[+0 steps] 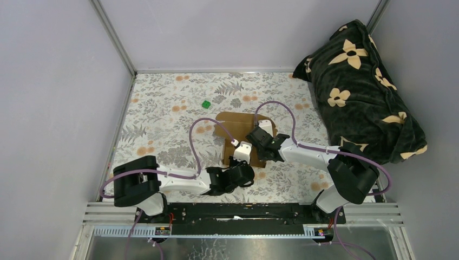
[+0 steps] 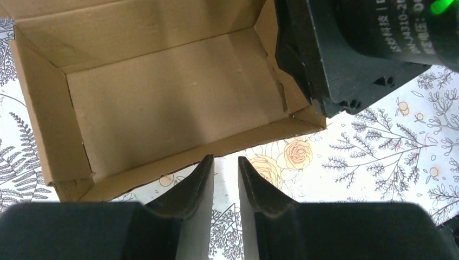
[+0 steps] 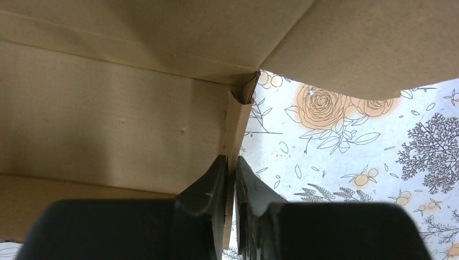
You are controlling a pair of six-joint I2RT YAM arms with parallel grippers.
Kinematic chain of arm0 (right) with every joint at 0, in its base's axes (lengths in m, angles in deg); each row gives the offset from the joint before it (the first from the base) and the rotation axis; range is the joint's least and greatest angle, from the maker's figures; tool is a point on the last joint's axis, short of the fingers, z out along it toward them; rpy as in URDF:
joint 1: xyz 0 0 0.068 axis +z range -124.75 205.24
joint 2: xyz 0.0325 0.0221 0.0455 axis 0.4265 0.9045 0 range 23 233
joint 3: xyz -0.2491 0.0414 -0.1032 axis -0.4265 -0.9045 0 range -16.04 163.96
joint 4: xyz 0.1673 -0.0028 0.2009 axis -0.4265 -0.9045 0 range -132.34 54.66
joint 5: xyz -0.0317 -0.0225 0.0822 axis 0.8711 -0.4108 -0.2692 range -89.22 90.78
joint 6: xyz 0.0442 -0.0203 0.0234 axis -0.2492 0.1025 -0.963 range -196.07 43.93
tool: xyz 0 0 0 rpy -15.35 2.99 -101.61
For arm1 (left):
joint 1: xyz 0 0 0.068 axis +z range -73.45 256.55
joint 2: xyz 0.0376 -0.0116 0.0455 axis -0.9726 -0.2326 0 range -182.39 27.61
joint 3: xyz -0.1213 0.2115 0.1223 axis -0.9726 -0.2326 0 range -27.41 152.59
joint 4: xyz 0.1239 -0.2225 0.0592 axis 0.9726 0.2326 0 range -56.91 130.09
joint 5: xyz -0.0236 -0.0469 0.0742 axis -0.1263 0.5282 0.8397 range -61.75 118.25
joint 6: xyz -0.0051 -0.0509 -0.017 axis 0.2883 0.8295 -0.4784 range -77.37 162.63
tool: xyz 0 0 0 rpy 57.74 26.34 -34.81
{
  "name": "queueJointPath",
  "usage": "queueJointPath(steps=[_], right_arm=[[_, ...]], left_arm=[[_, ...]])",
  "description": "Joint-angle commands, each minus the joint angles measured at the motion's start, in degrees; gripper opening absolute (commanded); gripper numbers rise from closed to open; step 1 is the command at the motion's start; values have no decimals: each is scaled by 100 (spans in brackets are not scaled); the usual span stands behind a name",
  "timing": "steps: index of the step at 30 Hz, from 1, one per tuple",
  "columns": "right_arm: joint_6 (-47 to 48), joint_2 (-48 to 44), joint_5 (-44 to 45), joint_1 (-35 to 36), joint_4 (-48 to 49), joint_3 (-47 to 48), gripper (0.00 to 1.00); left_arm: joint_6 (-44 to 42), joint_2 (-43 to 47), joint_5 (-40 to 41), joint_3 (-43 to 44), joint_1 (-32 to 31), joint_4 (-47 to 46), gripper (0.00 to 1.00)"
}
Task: Fold the paper box
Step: Fold the paper box at the center of the board.
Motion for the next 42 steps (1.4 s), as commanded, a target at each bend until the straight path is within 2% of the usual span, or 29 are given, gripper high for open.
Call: queueJointPath(steps=[1,3,10,20,26,27,29,30,36,42], right_arm=[[100,94,-168,-14,-230,21,9],[107,122,-187,-13,-231,23,3],[127,125,-238,-6,-289,23,3],[95,132,-320,39,-361,53,17],[63,157,-320,48,-338,20,20],[68,160,-322,48,-337,19,20],[52,173,-336,48,-316,19,1],[41,177,-346,48,-309,11,0],[-153,188,-417,50,-353,36,0],[-213,244,-559,120,-351,41,7]], left_arm=[[-247,-185,291,175,170,-617,29],[-296,-255,228,233,235,-691,29],[-441,-454,137,341,444,-866,29],[-550,-651,-15,636,514,-996,30],[-558,-628,-6,689,516,-995,30],[-565,-618,-3,699,518,-992,30],[-566,-625,14,738,516,-975,30],[-562,-636,14,759,518,-983,30],[-487,-777,-108,964,524,-1080,30],[-462,-909,-64,1028,539,-1254,31]])
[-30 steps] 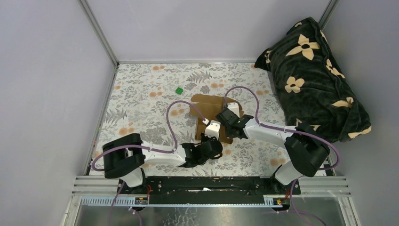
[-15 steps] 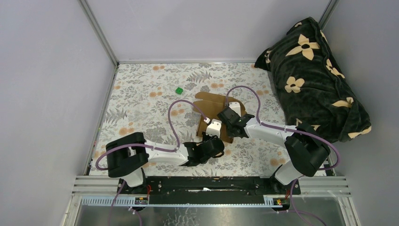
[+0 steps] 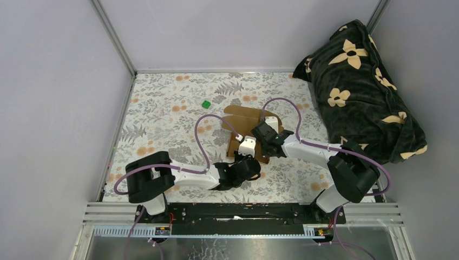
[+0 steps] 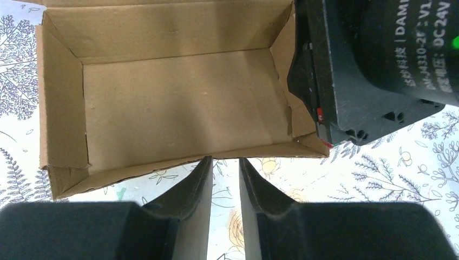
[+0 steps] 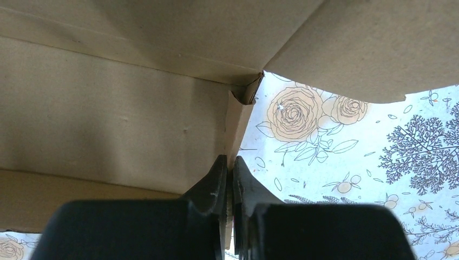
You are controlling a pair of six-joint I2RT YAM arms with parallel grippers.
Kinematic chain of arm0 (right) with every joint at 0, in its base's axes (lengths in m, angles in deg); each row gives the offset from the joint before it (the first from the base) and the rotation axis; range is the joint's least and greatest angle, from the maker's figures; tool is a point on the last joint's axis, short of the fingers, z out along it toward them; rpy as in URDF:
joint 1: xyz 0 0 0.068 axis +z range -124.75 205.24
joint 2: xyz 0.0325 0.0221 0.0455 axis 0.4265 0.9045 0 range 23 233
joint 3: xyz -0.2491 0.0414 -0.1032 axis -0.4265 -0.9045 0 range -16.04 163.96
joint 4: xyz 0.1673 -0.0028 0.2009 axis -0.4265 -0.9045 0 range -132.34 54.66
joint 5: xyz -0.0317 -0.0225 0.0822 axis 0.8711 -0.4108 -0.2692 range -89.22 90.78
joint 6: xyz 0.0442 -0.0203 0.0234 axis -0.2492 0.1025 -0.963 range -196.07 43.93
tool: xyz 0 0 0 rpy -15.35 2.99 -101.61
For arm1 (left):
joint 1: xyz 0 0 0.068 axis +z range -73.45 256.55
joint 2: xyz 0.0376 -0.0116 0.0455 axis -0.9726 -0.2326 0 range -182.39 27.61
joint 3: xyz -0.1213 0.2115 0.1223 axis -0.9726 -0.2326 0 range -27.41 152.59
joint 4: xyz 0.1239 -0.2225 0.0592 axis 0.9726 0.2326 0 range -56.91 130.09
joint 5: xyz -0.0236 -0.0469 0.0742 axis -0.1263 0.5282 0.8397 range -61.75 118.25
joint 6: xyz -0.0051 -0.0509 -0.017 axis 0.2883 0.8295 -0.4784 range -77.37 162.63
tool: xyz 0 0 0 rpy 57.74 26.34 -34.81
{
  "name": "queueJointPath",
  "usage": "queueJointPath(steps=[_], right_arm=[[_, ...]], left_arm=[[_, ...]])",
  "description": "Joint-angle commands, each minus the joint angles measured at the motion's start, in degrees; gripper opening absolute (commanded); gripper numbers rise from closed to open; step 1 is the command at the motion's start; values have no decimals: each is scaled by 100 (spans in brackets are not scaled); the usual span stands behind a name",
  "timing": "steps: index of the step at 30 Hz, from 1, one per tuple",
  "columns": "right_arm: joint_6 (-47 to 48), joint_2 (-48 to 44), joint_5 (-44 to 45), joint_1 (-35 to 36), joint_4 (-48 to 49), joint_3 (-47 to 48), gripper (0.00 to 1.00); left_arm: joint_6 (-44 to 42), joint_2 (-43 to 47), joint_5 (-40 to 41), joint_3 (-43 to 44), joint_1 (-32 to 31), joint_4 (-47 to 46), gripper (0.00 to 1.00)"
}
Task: Fold the paper box
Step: Fold the paper box at the center of the board.
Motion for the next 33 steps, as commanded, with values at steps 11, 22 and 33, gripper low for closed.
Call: queueJointPath(steps=[11,22,33], right_arm=[[-192,294,-542,814,-402,5,4],[-213,296,-530,1022,-520,52,9],[-341,289,-493,1034,-479,-12,10]], left_arm=[[-333,-383,-400,587,546,-1164,32],[-695,-443,-919,621,941,-1481,34],[-595,-278,-901,524,964,-1481,34]])
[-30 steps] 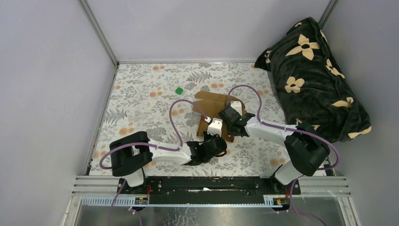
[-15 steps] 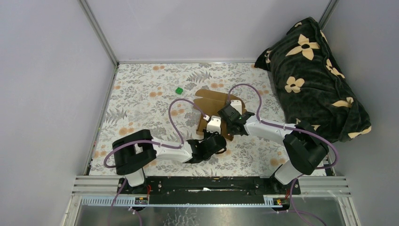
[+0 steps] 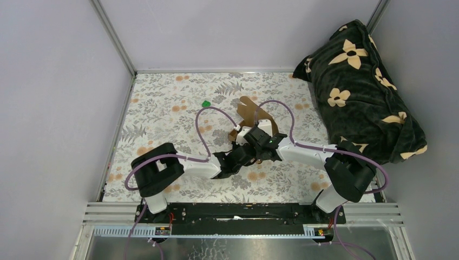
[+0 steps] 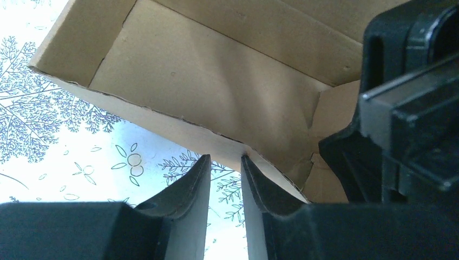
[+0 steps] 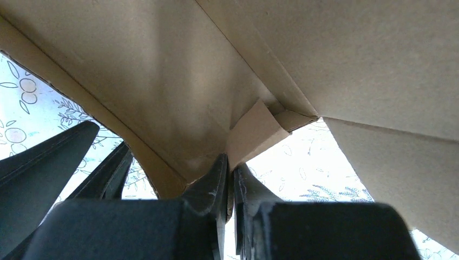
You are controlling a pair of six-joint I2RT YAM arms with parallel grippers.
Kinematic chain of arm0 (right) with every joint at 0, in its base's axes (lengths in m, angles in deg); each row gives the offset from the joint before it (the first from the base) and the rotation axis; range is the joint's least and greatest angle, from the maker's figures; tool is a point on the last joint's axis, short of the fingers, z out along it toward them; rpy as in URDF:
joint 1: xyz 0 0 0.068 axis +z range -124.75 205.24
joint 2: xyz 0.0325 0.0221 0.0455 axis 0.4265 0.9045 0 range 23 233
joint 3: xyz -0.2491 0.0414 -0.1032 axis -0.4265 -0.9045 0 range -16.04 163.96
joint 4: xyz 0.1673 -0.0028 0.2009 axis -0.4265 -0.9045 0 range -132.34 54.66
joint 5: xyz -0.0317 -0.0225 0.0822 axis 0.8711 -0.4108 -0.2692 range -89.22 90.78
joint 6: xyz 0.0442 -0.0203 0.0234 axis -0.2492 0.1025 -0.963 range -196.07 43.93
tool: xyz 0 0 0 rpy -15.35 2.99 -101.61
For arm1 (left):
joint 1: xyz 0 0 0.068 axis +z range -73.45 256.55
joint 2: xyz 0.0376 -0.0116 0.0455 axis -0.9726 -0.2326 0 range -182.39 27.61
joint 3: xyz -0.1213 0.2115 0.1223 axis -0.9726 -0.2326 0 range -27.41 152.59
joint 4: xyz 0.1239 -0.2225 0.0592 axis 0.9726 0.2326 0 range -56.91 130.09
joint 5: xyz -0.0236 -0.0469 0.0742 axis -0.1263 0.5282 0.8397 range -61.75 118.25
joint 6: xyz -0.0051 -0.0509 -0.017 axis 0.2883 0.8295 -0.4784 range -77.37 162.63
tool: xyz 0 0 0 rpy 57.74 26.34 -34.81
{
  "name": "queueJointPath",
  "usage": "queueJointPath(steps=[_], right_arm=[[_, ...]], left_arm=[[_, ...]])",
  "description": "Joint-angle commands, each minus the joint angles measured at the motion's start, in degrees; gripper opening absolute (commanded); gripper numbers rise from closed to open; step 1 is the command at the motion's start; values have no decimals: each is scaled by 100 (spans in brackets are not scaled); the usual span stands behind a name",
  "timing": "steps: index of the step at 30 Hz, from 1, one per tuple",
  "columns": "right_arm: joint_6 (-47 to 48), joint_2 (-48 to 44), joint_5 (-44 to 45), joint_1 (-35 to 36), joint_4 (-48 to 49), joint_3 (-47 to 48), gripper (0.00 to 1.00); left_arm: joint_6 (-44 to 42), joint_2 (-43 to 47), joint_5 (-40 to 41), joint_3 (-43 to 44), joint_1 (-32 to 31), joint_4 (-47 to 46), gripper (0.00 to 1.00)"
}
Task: Fold the paper box
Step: Fold the paper box at the center of the board.
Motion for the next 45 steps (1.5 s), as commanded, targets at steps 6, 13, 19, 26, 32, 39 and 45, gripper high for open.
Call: queueJointPath(steps=[6,13,19,26,32,39,45], right_arm=[[-277,132,-620,504,-393,-89,26],[-365,128,-472,474,-448,35,37],[-439,51,-454,425,-466,113,53],[-500,-102,-275,360,-584,177,57],[-613,-83,-121,268,-700,202,58],[-729,-207,15,30,-730,134,60],[-807,-188,-10,-152,-636,61,63]], left_arm=[[201,529,-134,-10,36,-1228,35],[509,869,-28,-411,-139,-1324,35],[621,898,22,-424,-334,-1298,35],[777,965,107,-433,-562,-1258,35],[913,998,185,-406,-746,-1237,35],[1062,1112,337,-382,-986,-1162,35],[1092,1111,354,-332,-1101,-1104,35]])
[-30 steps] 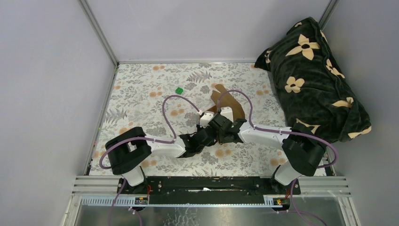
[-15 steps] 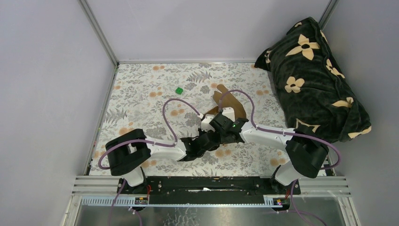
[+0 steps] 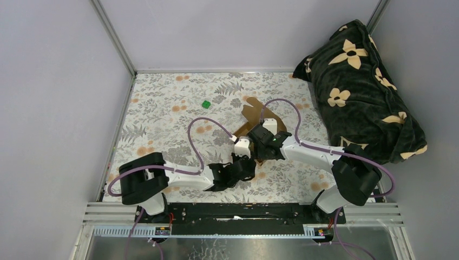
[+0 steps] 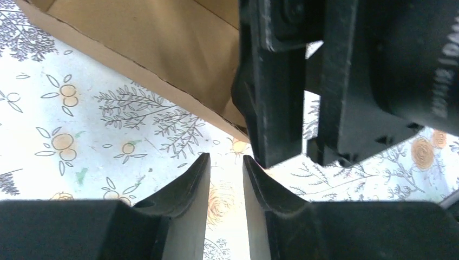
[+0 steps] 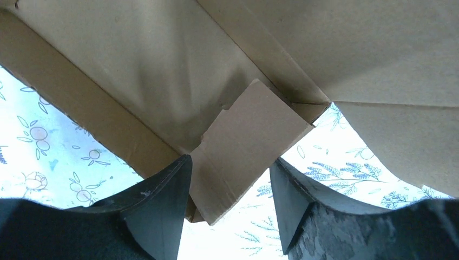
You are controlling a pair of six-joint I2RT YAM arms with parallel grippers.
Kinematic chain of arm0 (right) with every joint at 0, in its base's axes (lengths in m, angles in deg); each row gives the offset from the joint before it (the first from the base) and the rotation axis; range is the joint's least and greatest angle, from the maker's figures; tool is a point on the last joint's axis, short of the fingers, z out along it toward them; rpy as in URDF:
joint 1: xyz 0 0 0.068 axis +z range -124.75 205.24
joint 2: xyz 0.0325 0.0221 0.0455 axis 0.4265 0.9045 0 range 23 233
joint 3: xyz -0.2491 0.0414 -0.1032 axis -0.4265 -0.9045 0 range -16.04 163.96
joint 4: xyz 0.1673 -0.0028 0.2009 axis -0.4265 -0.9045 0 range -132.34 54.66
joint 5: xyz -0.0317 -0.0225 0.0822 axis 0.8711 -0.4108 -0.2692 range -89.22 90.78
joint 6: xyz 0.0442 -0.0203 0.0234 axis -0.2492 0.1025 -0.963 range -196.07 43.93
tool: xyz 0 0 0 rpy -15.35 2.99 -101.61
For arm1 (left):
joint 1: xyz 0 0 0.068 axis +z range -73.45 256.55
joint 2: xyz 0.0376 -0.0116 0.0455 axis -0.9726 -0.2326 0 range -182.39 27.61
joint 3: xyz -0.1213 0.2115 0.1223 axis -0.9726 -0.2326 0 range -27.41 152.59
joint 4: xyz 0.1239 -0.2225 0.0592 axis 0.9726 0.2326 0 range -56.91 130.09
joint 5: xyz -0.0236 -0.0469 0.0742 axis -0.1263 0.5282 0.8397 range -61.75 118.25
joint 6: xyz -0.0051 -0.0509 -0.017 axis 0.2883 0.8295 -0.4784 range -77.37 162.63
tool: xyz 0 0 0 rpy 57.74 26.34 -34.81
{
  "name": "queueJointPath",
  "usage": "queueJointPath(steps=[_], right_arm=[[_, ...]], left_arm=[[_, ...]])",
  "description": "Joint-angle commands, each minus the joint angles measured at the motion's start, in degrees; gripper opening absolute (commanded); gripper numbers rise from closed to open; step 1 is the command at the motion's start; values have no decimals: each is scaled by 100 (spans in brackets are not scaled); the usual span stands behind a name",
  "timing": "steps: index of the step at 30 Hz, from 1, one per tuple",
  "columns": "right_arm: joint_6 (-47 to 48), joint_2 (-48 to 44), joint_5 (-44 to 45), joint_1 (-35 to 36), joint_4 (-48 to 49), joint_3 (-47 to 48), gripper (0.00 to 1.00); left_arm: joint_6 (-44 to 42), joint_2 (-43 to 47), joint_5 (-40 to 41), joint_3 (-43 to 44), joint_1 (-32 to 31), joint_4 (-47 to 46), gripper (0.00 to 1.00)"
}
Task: Fold the paper box
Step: Fold the paper box at the center of the board.
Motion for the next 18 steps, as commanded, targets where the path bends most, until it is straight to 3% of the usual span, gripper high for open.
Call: queueJointPath(steps=[1,18], right_arm=[[-233,134,76,-49,-127,-40,62],[-287,131,176,-99,-112,-169,51]], left_arm=[[-157,317,215,260,-204,-1043,35],[-147,-134,152,564,-314,-1067,35]])
